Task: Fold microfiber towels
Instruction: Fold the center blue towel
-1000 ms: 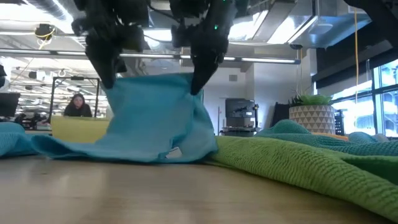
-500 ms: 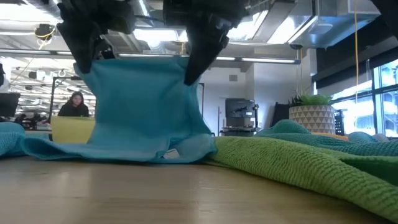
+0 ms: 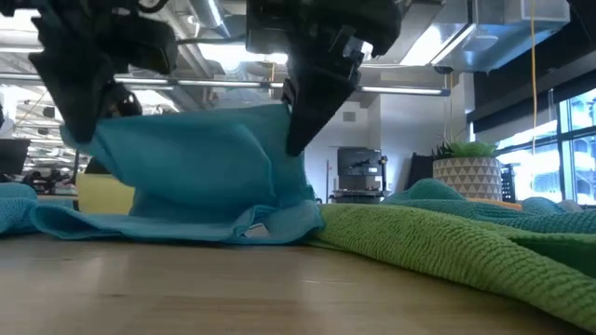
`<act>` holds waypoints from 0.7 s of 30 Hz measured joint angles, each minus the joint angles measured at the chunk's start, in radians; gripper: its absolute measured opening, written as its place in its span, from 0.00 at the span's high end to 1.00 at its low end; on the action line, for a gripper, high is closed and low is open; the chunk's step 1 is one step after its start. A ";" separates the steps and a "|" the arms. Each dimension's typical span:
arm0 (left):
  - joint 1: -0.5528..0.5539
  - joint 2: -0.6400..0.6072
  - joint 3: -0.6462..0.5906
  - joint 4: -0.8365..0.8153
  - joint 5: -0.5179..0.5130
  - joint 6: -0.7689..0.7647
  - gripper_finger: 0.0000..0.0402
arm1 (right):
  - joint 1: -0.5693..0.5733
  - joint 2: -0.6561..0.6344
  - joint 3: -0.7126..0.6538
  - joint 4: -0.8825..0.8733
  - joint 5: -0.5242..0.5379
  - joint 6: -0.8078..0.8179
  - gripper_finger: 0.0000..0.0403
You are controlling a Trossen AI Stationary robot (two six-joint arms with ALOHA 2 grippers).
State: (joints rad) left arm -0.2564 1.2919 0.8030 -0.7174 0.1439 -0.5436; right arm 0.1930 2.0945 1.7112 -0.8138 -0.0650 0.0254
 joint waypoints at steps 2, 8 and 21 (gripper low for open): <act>-0.016 0.000 -0.031 0.099 -0.003 -0.035 1.00 | 0.000 0.000 -0.015 0.003 -0.022 0.005 0.98; -0.029 0.000 -0.067 0.207 -0.004 -0.084 1.00 | 0.001 0.000 -0.039 -0.012 -0.027 0.057 0.91; -0.029 0.000 -0.067 0.283 0.110 -0.129 0.91 | 0.000 0.000 -0.041 -0.016 -0.045 0.110 0.89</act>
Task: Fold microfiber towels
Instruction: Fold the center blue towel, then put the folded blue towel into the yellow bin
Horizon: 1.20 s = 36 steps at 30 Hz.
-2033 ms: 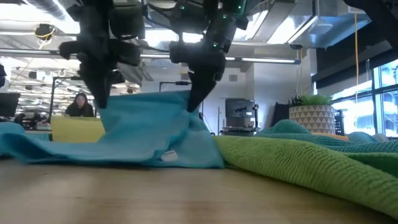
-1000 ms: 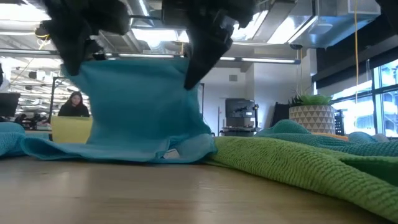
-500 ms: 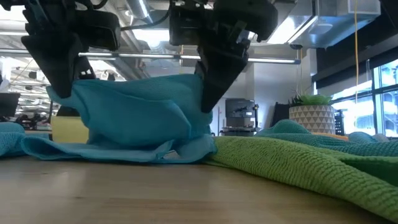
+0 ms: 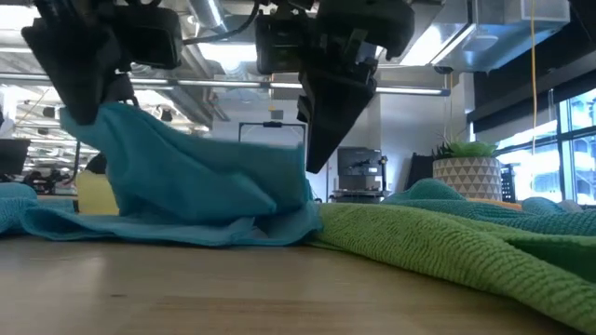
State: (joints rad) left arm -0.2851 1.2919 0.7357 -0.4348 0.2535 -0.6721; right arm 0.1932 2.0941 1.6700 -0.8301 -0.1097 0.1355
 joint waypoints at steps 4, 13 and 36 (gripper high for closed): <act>0.000 0.000 0.000 -0.004 -0.024 -0.006 0.78 | 0.000 0.000 0.000 0.000 0.000 0.034 0.89; 0.013 -0.001 0.000 -0.088 -0.030 -0.001 0.61 | -0.003 0.000 0.000 -0.013 0.000 0.072 0.89; 0.475 -0.094 0.000 -0.082 0.221 0.364 0.54 | -0.322 -0.134 0.001 -0.035 -0.317 0.307 0.49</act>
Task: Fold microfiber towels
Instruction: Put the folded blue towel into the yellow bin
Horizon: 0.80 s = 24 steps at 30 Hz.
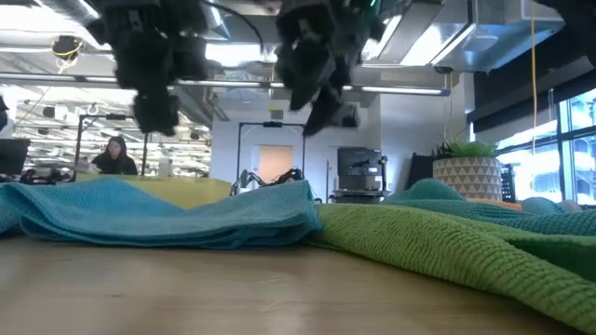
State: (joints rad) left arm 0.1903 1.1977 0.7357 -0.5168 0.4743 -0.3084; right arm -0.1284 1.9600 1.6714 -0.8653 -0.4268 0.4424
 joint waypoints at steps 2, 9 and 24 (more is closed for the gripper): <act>0.026 0.054 0.000 0.064 0.057 0.032 0.53 | 0.002 -0.064 0.000 -0.024 0.064 0.004 0.50; 0.045 0.231 0.023 0.168 0.149 0.184 0.52 | 0.034 -0.288 0.000 -0.057 0.267 0.025 0.51; 0.067 0.558 0.185 0.207 0.199 0.345 0.51 | 0.051 -0.432 -0.001 -0.210 0.355 -0.088 0.51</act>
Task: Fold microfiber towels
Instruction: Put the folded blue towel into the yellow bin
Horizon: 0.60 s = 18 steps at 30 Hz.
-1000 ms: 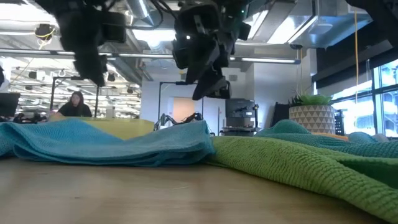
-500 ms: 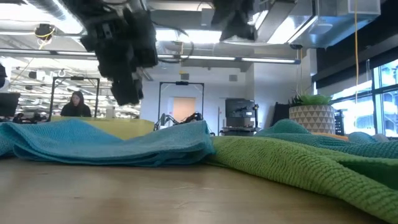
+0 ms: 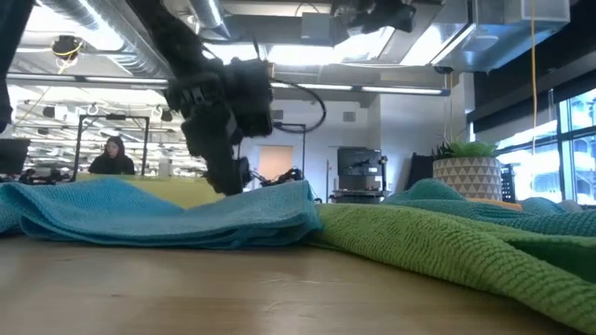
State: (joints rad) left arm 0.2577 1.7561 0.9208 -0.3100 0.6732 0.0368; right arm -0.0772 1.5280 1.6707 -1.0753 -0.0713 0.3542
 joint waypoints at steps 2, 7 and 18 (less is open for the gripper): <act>0.001 0.028 0.015 -0.011 0.018 0.000 0.51 | -0.003 0.000 0.000 -0.040 -0.003 -0.020 0.51; 0.012 0.044 0.030 -0.022 0.063 0.000 0.51 | -0.007 0.000 0.000 -0.087 -0.005 -0.065 0.51; 0.025 0.087 0.031 -0.097 0.055 0.071 0.51 | -0.008 0.000 0.000 -0.082 -0.001 -0.091 0.51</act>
State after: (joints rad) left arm 0.2825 1.8431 0.9517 -0.4066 0.7281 0.1078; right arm -0.0849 1.5280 1.6707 -1.1572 -0.0727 0.2631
